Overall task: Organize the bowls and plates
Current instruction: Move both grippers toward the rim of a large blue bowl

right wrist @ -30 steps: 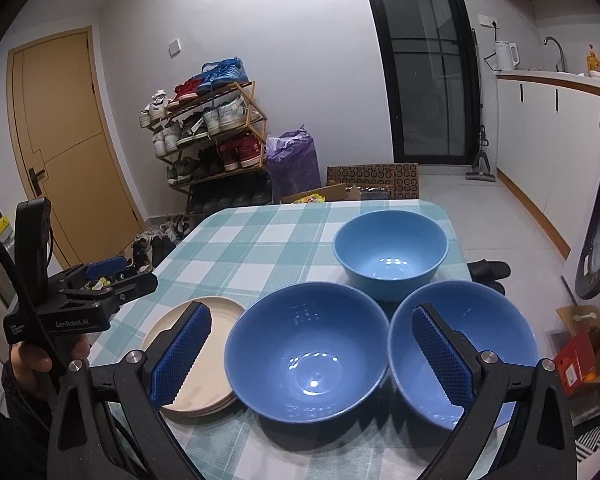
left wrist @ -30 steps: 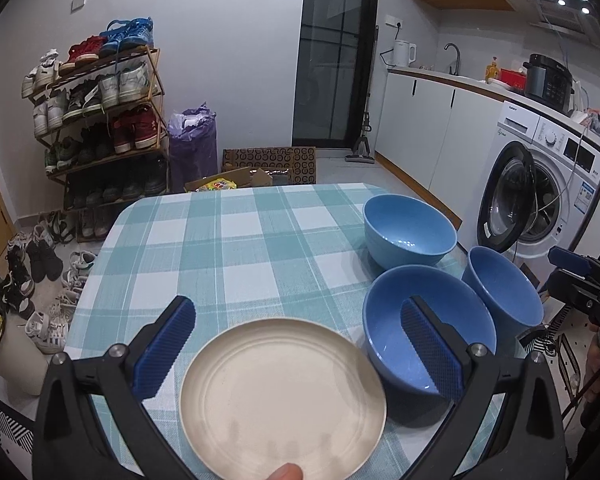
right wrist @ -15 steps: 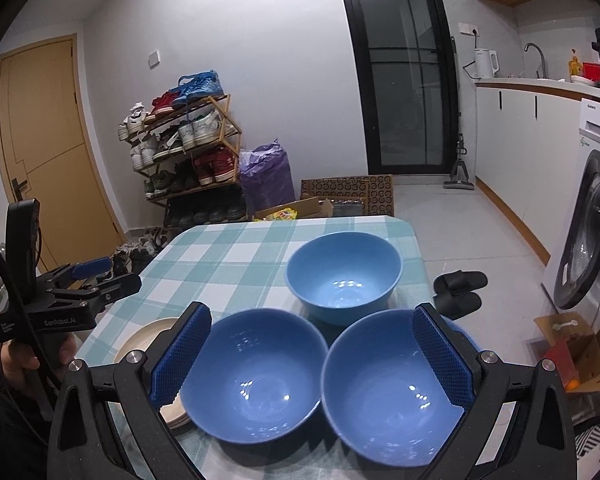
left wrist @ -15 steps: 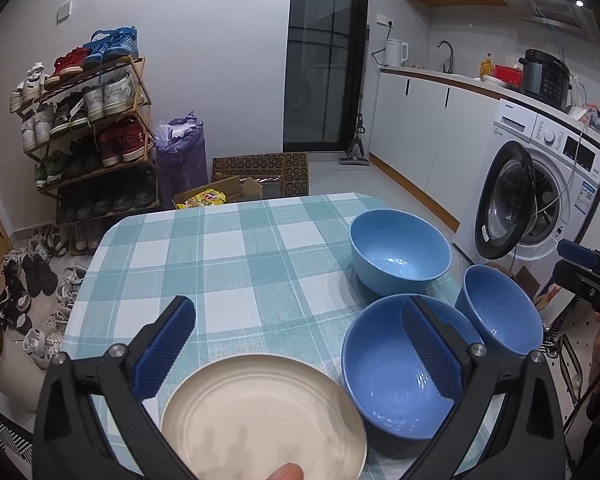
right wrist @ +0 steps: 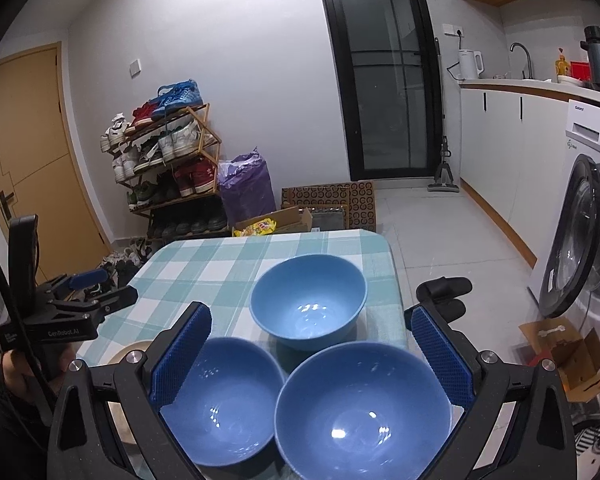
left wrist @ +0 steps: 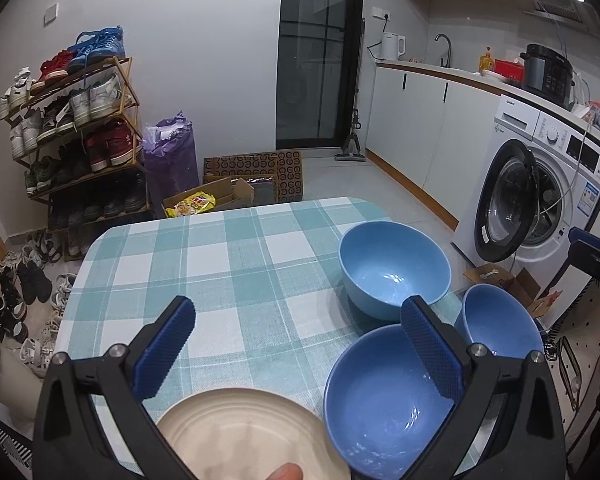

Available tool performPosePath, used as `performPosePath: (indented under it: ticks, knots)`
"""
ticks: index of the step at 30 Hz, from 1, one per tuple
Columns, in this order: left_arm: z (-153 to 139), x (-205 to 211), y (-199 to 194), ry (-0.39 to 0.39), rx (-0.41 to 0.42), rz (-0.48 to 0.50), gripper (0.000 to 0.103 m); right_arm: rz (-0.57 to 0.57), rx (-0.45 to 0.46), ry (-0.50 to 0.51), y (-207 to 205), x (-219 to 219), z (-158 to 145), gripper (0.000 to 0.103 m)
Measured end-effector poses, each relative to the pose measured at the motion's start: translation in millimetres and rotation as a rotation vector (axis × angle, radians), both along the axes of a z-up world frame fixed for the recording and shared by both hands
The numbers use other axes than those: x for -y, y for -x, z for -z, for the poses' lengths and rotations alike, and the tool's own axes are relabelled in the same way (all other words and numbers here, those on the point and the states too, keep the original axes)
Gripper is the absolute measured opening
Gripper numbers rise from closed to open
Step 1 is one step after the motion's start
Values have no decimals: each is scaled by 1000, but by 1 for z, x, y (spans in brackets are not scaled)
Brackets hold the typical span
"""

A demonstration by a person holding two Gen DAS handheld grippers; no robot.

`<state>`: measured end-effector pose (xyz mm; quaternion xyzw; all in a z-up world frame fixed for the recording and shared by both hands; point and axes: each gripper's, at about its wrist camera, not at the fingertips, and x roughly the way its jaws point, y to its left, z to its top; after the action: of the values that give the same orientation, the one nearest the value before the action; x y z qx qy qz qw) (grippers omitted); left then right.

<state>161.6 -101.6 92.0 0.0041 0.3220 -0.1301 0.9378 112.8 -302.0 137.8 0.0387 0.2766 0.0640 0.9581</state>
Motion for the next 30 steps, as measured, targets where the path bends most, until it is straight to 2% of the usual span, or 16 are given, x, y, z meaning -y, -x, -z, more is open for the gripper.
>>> performPosePath:
  ticks: [13, 30]
  knots:
    - [6, 22, -36, -11, -34, 5, 103, 15, -41, -13, -35, 27, -5, 102]
    - [22, 49, -72, -42, -96, 42, 103, -3, -125, -34, -71, 34, 16, 102]
